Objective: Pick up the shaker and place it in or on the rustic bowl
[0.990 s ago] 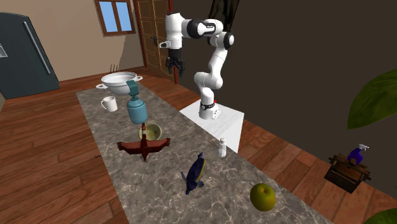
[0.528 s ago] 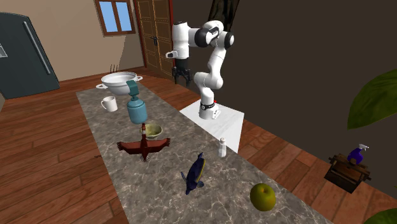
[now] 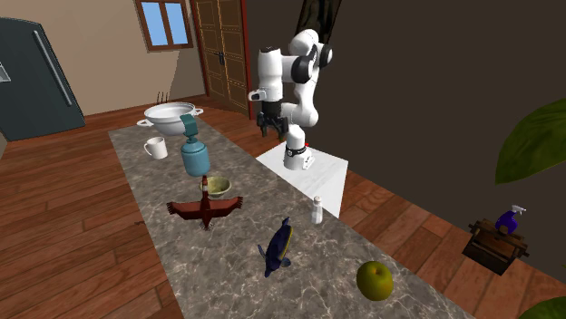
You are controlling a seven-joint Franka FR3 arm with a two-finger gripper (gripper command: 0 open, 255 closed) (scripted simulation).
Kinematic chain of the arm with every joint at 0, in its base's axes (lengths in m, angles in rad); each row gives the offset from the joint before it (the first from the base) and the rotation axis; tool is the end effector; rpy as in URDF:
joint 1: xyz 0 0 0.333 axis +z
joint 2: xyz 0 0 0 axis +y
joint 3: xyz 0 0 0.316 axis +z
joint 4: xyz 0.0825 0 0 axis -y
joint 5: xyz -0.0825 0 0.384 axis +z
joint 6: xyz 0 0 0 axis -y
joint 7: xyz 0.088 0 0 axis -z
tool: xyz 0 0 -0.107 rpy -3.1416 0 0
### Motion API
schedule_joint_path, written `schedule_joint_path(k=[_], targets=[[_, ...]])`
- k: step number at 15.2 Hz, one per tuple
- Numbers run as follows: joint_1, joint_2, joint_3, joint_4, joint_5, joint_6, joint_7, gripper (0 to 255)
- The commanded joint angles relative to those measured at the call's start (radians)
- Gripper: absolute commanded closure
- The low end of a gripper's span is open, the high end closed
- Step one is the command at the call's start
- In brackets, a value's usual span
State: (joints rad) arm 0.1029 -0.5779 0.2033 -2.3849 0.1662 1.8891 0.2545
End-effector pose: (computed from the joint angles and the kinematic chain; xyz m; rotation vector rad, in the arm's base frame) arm 0.3641 0.1376 0.5284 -3.0730 0.0350 -0.0913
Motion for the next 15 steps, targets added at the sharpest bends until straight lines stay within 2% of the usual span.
schedule_joint_path(k=[1,9,15], targets=[[0.013,0.038,0.036,-0.003,0.017,0.048,0.036,0],[0.046,0.247,0.177,0.059,0.033,0.218,0.189,0],[0.061,0.443,0.275,0.156,-0.025,0.327,0.329,0]])
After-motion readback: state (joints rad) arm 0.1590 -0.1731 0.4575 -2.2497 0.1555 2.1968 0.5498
